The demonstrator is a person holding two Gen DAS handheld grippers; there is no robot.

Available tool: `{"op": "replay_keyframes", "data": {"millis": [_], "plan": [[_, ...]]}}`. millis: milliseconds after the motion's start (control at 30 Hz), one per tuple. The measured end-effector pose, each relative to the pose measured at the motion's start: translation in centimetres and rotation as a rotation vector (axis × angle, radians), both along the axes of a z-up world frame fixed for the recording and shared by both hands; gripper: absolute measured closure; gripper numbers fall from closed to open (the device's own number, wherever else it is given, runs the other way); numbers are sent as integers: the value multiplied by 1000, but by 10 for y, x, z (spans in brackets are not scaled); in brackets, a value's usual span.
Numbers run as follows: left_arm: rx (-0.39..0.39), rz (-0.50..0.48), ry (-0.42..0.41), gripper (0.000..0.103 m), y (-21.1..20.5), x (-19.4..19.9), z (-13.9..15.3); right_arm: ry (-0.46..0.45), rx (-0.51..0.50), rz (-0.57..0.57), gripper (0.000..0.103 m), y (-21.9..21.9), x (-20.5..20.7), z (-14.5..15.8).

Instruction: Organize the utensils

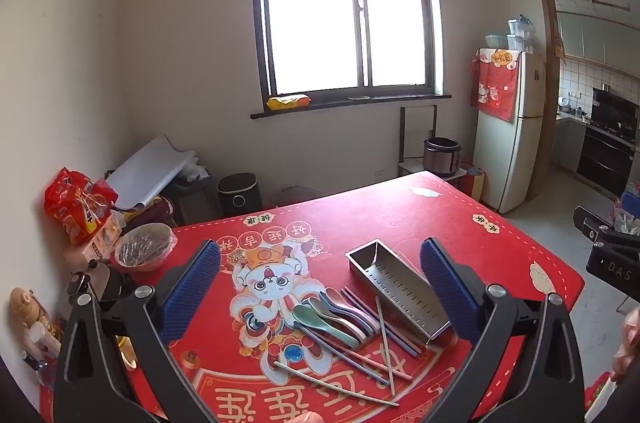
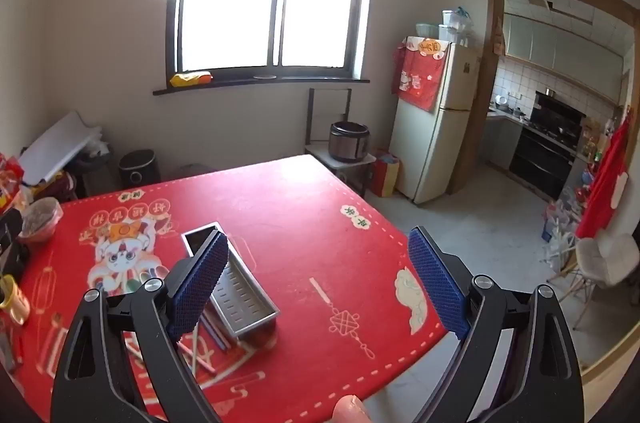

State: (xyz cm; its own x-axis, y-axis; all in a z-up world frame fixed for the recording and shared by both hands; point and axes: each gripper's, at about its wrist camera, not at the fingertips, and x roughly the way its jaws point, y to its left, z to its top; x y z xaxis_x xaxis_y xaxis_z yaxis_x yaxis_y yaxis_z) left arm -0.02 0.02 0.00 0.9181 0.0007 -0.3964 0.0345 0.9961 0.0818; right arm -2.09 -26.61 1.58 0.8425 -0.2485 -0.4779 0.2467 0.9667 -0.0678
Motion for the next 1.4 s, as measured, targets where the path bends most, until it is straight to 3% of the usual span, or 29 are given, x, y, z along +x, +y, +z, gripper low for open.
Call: {"op": "replay_keyframes", "data": {"millis": [100, 1400], "plan": [[-1, -4, 5, 5, 0, 0, 0, 14, -31, 0, 15, 3, 1, 0], [-20, -1, 3, 5, 6, -3, -1, 35, -7, 11, 15, 9, 8, -5]]}}
